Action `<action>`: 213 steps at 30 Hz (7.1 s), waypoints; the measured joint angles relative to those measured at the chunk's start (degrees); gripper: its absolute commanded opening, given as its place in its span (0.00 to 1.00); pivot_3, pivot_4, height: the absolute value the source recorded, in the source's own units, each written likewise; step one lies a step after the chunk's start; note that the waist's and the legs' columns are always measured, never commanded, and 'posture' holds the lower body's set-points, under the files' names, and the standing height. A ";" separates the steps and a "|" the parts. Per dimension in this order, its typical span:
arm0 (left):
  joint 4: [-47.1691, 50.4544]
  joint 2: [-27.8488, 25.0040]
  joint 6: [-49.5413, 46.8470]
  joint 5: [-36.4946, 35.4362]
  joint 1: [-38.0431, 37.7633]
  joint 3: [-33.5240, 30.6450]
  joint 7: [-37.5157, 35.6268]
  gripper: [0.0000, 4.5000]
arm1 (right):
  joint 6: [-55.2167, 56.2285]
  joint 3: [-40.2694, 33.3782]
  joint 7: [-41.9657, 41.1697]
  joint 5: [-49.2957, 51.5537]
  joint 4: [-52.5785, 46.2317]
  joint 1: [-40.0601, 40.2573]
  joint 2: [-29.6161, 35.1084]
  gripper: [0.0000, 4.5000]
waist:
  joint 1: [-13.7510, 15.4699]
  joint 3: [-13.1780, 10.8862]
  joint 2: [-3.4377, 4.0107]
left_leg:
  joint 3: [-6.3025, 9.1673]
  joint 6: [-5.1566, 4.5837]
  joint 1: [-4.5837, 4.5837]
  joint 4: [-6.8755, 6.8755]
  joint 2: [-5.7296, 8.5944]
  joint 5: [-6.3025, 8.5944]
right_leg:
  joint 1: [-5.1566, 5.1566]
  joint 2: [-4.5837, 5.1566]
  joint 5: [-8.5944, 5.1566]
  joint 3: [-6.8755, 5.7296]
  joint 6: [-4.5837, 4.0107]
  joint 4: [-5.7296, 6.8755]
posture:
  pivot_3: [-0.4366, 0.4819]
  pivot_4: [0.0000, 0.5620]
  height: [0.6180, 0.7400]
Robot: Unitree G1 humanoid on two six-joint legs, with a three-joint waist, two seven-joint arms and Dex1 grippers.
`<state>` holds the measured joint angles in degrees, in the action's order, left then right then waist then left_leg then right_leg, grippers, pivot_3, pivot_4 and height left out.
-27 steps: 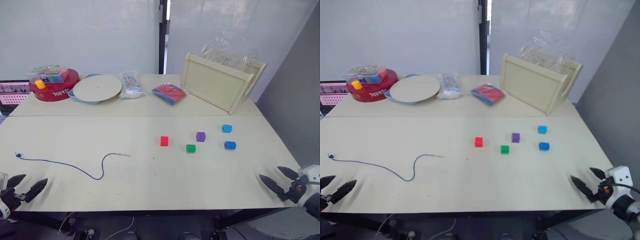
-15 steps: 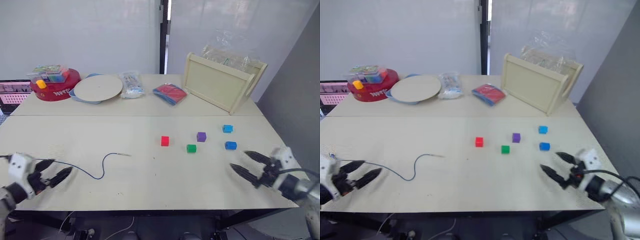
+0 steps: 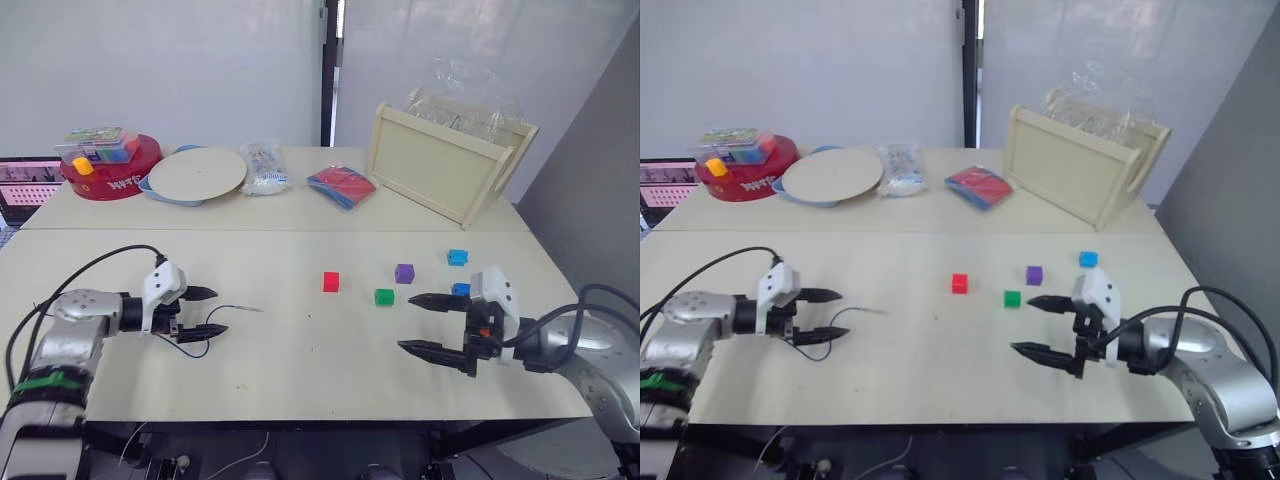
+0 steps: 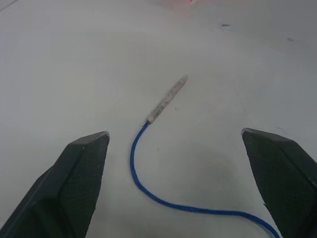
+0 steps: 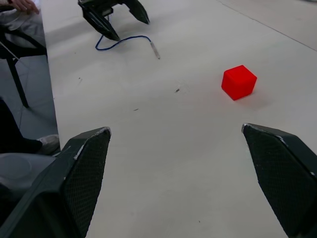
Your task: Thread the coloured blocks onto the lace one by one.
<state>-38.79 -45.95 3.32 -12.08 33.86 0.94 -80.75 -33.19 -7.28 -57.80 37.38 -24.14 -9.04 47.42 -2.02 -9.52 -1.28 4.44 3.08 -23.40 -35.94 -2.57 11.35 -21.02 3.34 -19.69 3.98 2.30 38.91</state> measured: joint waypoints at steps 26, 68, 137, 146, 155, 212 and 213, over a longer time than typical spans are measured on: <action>-30.54 9.74 15.46 10.58 16.60 3.92 -1.19 0.02 | -1.89 -5.41 9.34 1.11 -6.60 5.90 -2.02 1.00 | -0.10 0.18 0.28 | 0.05 -0.13 0.32 -0.17 0.07 0.06 | 0.46 0.04 -0.06 -0.02 0.11 0.05 | 0.48 0.27 1.00; 37.41 1.31 -26.67 1.44 -6.03 4.04 1.29 0.01 | -2.36 -12.71 43.82 -12.70 1.21 3.10 -19.77 1.00 | -0.52 -0.02 0.11 | 0.07 -0.16 0.16 -0.10 0.01 0.07 | 0.21 0.00 -0.07 0.04 0.12 0.10 | 0.48 0.27 1.00; 43.23 -0.93 -27.48 -1.40 -9.71 9.23 5.77 0.00 | -7.44 13.80 30.87 -14.61 -7.89 5.72 -21.89 0.99 | -0.53 -0.04 0.17 | 0.04 -0.15 -0.08 -0.05 -0.06 0.07 | -0.18 -0.08 -0.05 0.07 0.07 0.19 | 0.48 0.27 1.00; 44.64 -0.99 -27.31 -1.47 -10.46 9.12 7.20 0.00 | 10.24 22.64 -4.15 -17.83 16.07 -16.89 -8.85 0.99 | -0.71 -0.05 0.15 | 0.03 -0.17 -0.06 -0.14 -0.05 0.08 | -0.14 -0.07 -0.05 0.05 0.07 0.17 | 0.48 0.27 1.00; 48.93 -1.86 -28.60 -1.89 -13.80 8.56 8.43 0.00 | 38.05 33.11 -24.86 -30.44 48.27 -36.01 -14.90 0.99 | -0.54 -0.07 0.16 | 0.03 -0.15 -0.08 -0.18 -0.06 0.07 | -0.15 -0.05 -0.04 0.03 0.06 0.17 | 0.48 0.27 1.00; 49.44 1.16 -32.94 11.89 -1.11 24.16 8.60 0.00 | 6.94 29.95 -4.10 -32.61 15.87 -16.85 -17.76 0.29 | -0.29 -0.07 0.18 | 0.07 -0.14 0.04 -0.25 -0.02 0.06 | 0.00 -0.05 -0.05 0.02 0.07 0.23 | 0.48 0.27 1.00; 49.75 1.11 -34.27 12.10 -0.21 24.93 8.04 0.00 | 6.83 30.08 -4.10 -32.60 15.72 -16.84 -17.79 0.29 | -0.29 -0.07 0.18 | 0.07 -0.13 0.03 -0.25 -0.02 0.06 | 0.00 -0.06 -0.05 0.02 0.07 0.23 | 0.48 0.27 1.00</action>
<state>10.96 -44.84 -30.95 0.02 33.65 25.87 -72.72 -26.36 22.80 -61.90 4.78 -8.42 -25.89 29.64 -2.31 -9.58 -1.10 4.51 2.95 -23.37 -36.19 -2.58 11.41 -21.02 3.28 -19.74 4.00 2.37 39.14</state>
